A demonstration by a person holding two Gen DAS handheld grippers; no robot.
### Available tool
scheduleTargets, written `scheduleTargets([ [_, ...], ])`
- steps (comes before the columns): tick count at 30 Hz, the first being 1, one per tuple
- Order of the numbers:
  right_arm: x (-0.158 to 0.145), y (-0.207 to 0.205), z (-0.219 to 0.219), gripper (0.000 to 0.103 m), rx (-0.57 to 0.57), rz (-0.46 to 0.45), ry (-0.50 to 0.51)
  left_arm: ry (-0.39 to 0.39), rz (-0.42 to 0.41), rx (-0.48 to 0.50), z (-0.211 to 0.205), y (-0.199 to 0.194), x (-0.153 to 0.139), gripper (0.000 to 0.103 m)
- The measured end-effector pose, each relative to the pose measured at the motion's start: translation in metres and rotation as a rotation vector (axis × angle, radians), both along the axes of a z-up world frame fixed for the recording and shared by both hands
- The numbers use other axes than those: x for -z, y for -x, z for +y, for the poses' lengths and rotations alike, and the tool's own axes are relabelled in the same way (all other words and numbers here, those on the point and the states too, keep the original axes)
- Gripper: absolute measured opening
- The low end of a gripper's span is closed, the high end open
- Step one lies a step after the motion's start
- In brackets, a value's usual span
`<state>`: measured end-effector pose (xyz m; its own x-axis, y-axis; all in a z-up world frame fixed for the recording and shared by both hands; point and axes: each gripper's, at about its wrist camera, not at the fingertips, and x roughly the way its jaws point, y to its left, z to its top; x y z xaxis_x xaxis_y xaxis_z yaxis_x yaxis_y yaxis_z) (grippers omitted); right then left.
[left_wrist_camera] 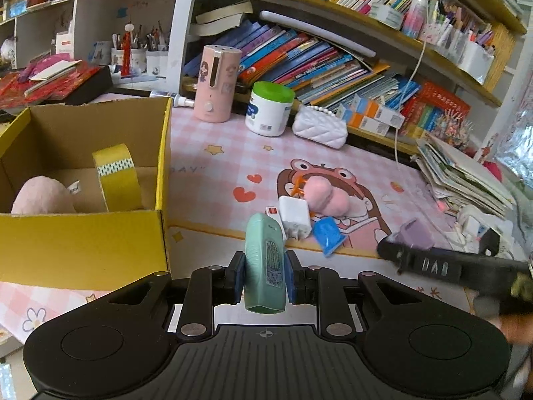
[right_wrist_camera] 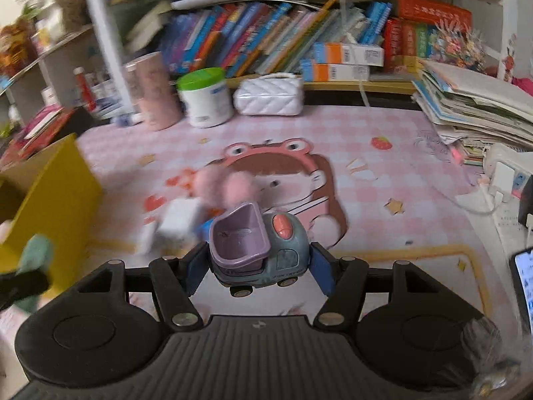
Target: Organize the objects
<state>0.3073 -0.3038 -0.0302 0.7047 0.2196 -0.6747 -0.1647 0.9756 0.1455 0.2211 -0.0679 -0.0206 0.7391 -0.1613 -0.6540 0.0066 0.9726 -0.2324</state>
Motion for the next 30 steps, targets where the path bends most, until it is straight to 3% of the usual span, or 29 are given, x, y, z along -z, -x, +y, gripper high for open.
scheduleTargets([
  [7, -0.007, 0.04, 0.035, 0.062, -0.101, -0.038, 0.05, 0.01, -0.011, 0.017, 0.016, 0.021, 0.0, 0.022],
  [30, -0.003, 0.168, 0.122, 0.062, -0.054, 0.006, 0.069, 0.003, 0.032, 0.078, 0.106, 0.124, 0.008, 0.022],
])
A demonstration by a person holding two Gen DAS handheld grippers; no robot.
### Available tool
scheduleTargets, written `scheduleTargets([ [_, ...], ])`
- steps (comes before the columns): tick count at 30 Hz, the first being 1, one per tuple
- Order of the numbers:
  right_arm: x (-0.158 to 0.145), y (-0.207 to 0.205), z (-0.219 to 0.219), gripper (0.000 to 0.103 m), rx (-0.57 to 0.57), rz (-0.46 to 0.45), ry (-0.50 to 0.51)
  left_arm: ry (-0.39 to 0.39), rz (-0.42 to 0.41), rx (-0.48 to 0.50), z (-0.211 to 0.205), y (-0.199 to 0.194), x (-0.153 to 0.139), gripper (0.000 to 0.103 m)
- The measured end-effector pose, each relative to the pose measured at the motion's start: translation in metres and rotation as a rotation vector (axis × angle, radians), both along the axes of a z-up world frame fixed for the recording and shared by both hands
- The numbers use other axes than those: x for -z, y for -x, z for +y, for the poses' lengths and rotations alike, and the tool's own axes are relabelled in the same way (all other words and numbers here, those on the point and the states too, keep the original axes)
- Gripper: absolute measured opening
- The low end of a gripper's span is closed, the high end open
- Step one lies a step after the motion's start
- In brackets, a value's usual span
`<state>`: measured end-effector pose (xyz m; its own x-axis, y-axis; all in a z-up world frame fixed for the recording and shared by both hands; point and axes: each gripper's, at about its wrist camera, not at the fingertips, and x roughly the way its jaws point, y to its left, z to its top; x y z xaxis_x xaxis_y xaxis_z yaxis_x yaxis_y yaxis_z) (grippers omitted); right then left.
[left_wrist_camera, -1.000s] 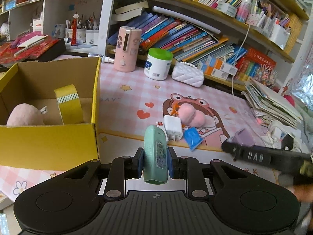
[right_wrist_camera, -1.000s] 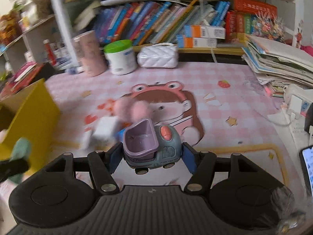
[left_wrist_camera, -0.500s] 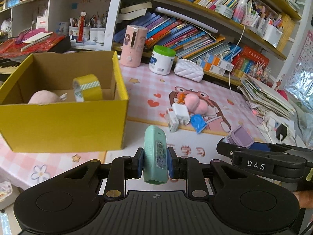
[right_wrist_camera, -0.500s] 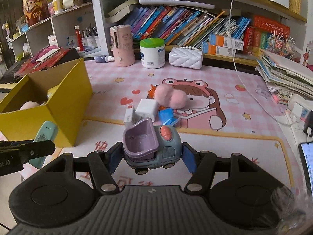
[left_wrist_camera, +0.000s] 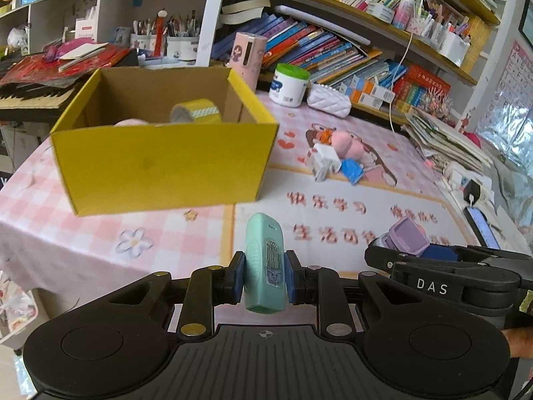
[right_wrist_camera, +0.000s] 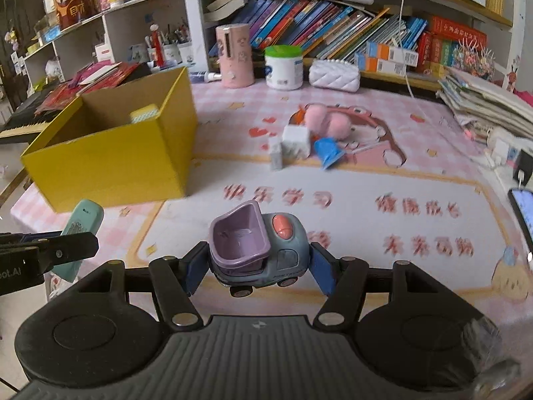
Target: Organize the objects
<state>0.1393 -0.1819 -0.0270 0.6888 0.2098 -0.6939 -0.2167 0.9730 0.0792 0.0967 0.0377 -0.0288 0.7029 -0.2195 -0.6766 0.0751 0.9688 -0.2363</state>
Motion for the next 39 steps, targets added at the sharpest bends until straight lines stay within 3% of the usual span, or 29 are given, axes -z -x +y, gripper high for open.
scheduleTargets([
  [8, 0.01, 0.038, 0.036, 0.062, -0.002, 0.024, -0.017, -0.009, 0.011, -0.02, 0.038, 0.035, 0.005, 0.022],
  [21, 0.003, 0.063, 0.099, 0.062, -0.104, -0.004, -0.012, 0.004, -0.044, -0.121, 0.099, 0.07, -0.005, 0.022],
  [35, -0.013, 0.061, 0.146, 0.062, -0.231, -0.061, 0.028, 0.034, -0.108, -0.21, 0.131, 0.068, -0.017, 0.022],
  [39, -0.024, 0.053, 0.149, 0.062, -0.24, -0.121, 0.027, 0.023, -0.169, -0.222, 0.132, 0.059, -0.029, 0.022],
])
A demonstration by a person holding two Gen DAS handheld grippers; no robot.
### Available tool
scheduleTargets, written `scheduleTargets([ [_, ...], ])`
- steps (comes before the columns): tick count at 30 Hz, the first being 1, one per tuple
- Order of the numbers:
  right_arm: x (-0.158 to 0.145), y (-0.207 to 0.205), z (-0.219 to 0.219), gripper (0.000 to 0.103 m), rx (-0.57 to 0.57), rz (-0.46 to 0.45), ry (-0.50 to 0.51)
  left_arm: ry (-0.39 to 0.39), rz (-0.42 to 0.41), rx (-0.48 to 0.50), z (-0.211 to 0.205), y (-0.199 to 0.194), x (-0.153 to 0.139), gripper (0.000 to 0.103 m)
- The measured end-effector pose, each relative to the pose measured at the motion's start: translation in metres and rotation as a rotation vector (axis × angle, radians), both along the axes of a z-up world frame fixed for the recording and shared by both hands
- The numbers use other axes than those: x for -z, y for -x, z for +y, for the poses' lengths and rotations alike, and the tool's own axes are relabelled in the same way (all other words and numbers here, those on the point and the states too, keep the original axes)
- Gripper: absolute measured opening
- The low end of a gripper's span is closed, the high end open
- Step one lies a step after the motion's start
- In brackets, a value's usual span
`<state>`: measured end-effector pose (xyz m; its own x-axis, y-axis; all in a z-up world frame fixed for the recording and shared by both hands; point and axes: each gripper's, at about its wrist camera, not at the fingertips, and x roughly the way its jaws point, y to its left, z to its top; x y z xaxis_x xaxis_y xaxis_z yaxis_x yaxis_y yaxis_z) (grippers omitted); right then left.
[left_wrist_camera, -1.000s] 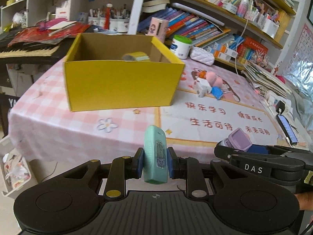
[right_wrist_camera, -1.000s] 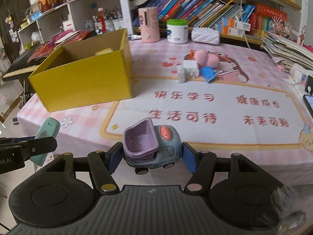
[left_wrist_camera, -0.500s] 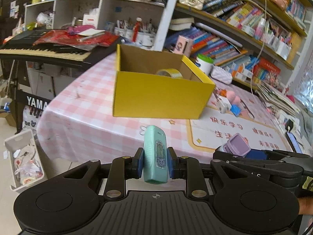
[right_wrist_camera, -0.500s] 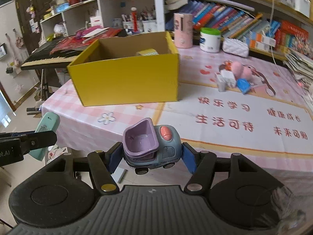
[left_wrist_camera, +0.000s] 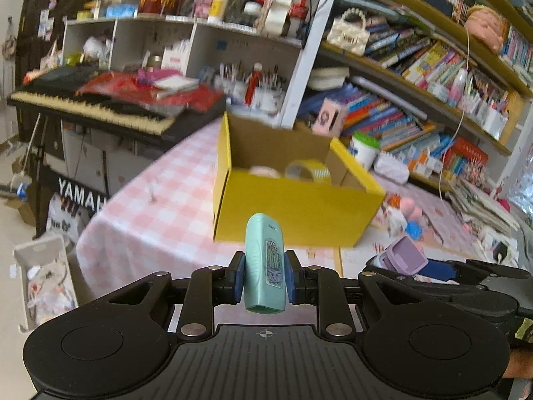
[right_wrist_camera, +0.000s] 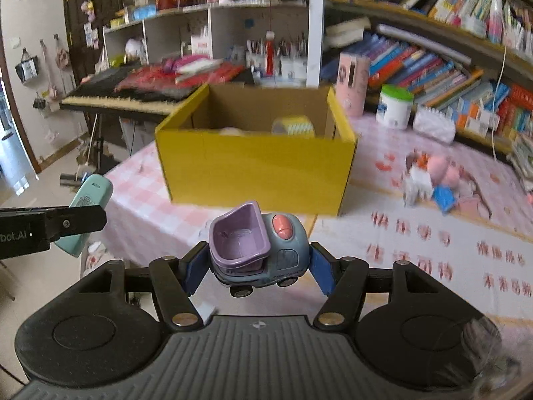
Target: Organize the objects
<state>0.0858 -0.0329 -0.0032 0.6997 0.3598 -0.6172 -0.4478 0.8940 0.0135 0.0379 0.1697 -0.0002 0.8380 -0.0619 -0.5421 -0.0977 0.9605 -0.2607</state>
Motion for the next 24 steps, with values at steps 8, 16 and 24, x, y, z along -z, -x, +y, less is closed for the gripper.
scheduleTargets([
  [8, -0.039, -0.054, 0.002, 0.062, -0.01, -0.15, -0.061, 0.023, -0.093, -0.018, 0.0, -0.049, -0.026, 0.022],
  [16, -0.057, -0.12, 0.001, 0.062, -0.046, -0.206, -0.084, -0.011, -0.116, -0.05, -0.01, -0.115, -0.032, 0.022],
  [24, -0.049, -0.166, 0.001, 0.062, -0.099, -0.191, -0.067, -0.075, -0.002, -0.068, -0.024, -0.166, -0.003, 0.022],
])
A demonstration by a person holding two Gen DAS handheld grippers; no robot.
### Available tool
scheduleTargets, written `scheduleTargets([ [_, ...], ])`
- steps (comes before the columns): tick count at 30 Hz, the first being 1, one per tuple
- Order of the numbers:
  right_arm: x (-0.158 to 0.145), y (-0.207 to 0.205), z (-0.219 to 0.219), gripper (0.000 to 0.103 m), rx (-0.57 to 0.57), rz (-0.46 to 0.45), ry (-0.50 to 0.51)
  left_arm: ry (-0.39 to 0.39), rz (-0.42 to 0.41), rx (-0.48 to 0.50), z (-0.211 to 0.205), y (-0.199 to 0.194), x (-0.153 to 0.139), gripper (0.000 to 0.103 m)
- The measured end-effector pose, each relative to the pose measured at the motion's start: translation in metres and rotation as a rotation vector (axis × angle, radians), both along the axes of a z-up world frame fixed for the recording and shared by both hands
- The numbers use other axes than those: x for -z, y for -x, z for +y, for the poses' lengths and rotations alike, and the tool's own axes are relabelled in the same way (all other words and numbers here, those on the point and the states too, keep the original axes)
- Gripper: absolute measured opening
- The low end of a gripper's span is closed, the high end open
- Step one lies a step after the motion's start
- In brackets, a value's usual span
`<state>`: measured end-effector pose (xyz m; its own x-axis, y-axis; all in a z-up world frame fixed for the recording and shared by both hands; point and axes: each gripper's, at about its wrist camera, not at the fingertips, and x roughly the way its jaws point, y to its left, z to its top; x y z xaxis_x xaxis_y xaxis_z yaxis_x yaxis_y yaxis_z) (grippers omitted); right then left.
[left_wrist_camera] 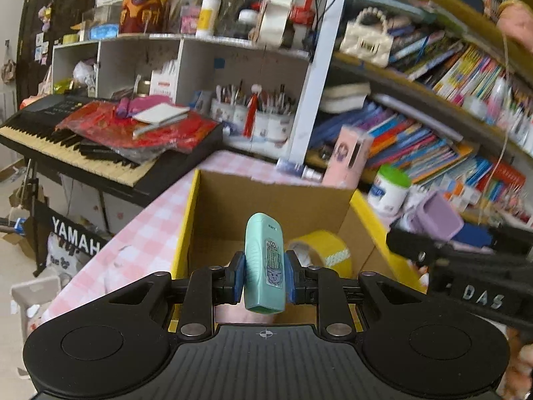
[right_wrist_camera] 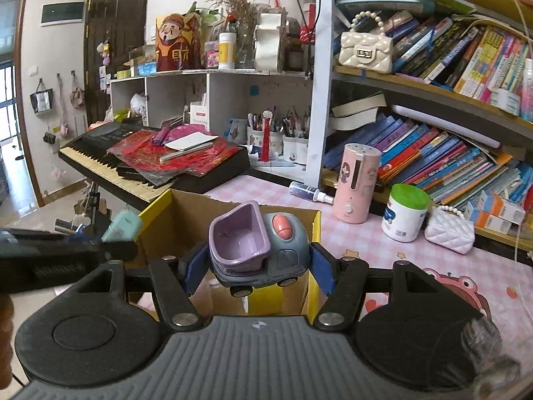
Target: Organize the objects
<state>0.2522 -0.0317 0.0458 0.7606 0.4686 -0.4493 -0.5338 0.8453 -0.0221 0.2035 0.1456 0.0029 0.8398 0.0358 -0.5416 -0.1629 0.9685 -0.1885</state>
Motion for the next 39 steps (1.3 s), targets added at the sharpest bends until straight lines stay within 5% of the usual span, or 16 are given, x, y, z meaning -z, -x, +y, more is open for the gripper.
scheduleTargets([
  [15, 0.029, -0.035, 0.021, 0.062, -0.12, 0.059, 0.075, -0.079, 0.132, -0.004, -0.009, -0.03, 0.035, 0.023],
  [27, 0.05, -0.051, 0.035, 0.062, -0.145, 0.146, 0.095, -0.125, 0.133, 0.0, -0.011, -0.026, 0.035, 0.028],
  [31, 0.053, -0.054, 0.037, 0.062, -0.135, 0.164, 0.09, -0.157, 0.114, -0.021, -0.011, -0.019, 0.03, 0.039],
  [33, 0.054, -0.054, 0.038, 0.062, -0.132, 0.17, 0.09, -0.149, 0.096, -0.03, -0.008, -0.012, 0.027, 0.054],
  [39, 0.06, -0.054, 0.048, 0.062, -0.139, 0.195, 0.117, -0.149, 0.04, -0.042, -0.005, 0.008, 0.017, 0.068],
])
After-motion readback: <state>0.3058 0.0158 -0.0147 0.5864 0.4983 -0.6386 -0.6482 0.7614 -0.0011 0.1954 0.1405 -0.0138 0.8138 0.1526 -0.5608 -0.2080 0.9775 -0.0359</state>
